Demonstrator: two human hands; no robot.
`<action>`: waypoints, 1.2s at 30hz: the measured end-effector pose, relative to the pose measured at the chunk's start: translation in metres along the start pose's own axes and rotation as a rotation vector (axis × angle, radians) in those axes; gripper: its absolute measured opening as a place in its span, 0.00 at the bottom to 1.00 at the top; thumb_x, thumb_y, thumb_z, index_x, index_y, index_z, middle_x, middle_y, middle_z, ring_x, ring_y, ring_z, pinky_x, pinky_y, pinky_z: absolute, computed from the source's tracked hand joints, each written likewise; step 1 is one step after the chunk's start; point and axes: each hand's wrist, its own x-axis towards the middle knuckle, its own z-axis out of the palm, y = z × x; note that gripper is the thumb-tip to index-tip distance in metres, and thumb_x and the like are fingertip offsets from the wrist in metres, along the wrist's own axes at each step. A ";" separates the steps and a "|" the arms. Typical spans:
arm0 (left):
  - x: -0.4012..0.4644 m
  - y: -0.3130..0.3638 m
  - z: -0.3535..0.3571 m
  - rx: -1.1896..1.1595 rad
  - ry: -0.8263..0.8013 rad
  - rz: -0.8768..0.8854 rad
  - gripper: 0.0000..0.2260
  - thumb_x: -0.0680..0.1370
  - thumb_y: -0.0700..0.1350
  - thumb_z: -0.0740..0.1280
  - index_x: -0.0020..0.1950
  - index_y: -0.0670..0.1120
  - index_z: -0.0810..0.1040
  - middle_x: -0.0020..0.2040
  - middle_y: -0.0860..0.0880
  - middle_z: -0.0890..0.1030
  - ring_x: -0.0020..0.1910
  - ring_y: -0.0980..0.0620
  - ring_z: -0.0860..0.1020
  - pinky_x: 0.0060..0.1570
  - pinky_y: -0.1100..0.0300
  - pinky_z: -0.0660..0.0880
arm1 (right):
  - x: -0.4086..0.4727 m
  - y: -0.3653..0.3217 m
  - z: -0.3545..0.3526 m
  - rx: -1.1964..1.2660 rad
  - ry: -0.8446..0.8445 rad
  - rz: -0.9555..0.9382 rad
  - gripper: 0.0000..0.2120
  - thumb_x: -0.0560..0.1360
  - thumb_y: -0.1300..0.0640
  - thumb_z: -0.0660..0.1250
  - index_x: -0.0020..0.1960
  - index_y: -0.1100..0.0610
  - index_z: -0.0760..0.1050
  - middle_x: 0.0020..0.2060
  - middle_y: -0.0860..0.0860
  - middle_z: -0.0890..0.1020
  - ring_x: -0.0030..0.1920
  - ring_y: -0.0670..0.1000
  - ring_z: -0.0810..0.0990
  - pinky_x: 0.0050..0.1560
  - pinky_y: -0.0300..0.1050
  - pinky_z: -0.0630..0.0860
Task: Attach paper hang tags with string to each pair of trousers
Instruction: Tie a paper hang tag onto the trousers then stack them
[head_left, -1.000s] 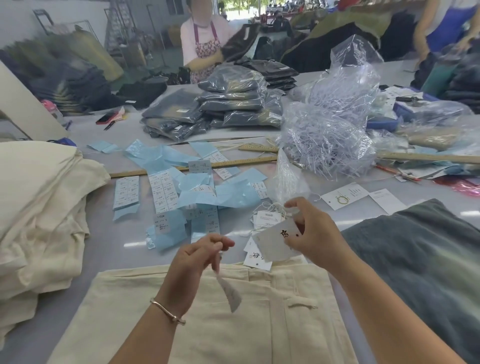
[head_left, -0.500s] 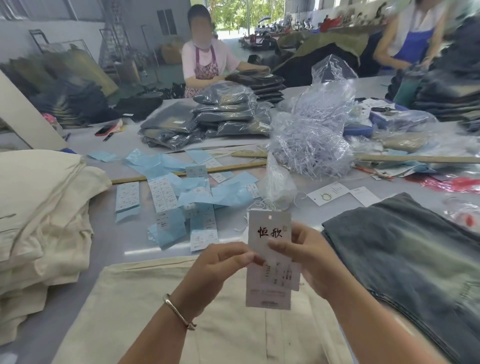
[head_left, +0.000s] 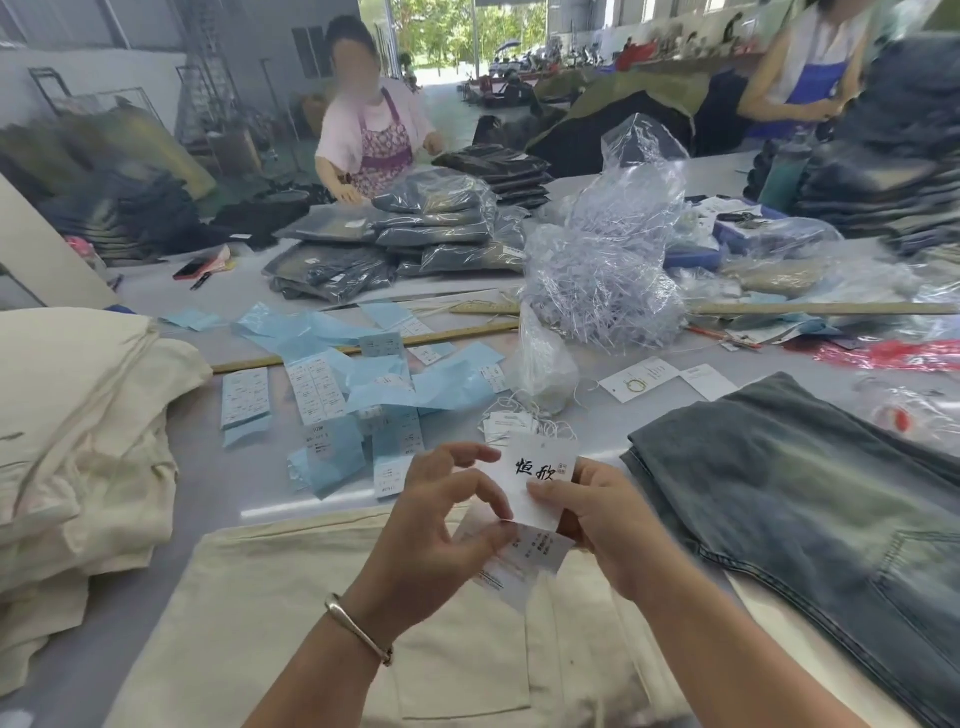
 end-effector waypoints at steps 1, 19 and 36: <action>0.001 0.000 0.002 0.082 0.021 0.079 0.07 0.69 0.45 0.77 0.40 0.53 0.80 0.59 0.65 0.74 0.65 0.57 0.68 0.62 0.64 0.65 | 0.000 0.001 0.000 -0.006 0.000 0.015 0.06 0.75 0.64 0.67 0.49 0.58 0.81 0.42 0.58 0.85 0.39 0.56 0.78 0.38 0.45 0.69; -0.009 -0.019 0.008 0.224 0.136 0.409 0.07 0.74 0.36 0.72 0.39 0.45 0.79 0.43 0.56 0.81 0.48 0.55 0.78 0.54 0.51 0.74 | 0.019 0.005 0.013 0.020 0.031 0.134 0.05 0.72 0.68 0.69 0.46 0.62 0.81 0.36 0.56 0.85 0.32 0.52 0.81 0.38 0.46 0.77; -0.017 -0.013 0.014 0.199 0.177 0.496 0.05 0.74 0.32 0.71 0.39 0.39 0.79 0.42 0.51 0.81 0.45 0.49 0.79 0.43 0.54 0.76 | 0.026 0.005 0.008 0.081 0.092 0.165 0.06 0.72 0.70 0.68 0.41 0.60 0.79 0.33 0.56 0.84 0.29 0.53 0.81 0.32 0.43 0.71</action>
